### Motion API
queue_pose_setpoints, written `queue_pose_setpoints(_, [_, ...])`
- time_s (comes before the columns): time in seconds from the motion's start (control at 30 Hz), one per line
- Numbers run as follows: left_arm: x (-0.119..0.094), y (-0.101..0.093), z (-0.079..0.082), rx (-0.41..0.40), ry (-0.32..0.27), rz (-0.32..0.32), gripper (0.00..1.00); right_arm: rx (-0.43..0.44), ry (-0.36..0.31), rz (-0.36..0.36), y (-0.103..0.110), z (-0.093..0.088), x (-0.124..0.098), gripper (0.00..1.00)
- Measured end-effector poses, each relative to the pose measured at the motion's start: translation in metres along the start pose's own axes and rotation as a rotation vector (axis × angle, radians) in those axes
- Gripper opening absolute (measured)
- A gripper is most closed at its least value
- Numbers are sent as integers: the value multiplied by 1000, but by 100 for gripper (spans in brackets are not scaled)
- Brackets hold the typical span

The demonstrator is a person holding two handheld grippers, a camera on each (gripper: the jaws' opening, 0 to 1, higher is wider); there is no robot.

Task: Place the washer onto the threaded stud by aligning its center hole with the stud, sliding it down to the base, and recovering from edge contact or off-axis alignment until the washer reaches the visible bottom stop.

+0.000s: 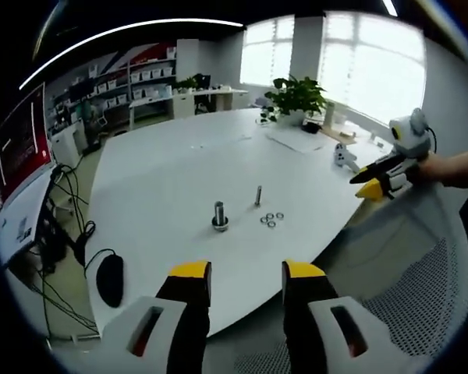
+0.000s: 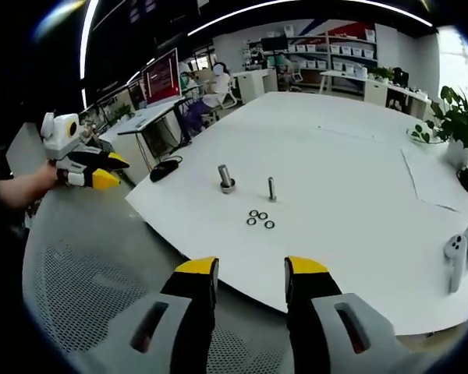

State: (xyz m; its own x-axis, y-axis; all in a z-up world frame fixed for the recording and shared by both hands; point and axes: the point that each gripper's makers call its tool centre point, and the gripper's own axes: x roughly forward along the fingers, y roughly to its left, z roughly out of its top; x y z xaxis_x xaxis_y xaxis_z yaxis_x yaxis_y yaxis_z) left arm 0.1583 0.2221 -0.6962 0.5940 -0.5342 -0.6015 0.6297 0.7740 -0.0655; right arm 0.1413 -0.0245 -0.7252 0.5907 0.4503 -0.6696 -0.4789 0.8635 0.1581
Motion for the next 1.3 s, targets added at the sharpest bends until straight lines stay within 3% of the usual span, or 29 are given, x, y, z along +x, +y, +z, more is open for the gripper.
queue_pose_setpoints(0.2, [2,-4,-1,34,-1,-11,31,0,7,1,1,-1,1,36])
queue_pose_setpoints(0.37, [8,-15,-11,61,51,-72,35,0,10,3,1,-1,1,37])
queue_pose_setpoints(0.57, [5,-9,-8,36,32,-58,34,-34,66,33,8,-8,6,42])
queue_pose_setpoints(0.73, [6,-11,-10,48,43,-59,34,-59,65,77,14,-6,6,45])
queue_pose_setpoints(0.93, [5,-10,-10,49,36,-57,34,-88,95,84,8,-3,12,46])
queue_pose_setpoints(1.3, [5,-11,-11,58,35,-55,34,-208,60,87,-6,31,47,51])
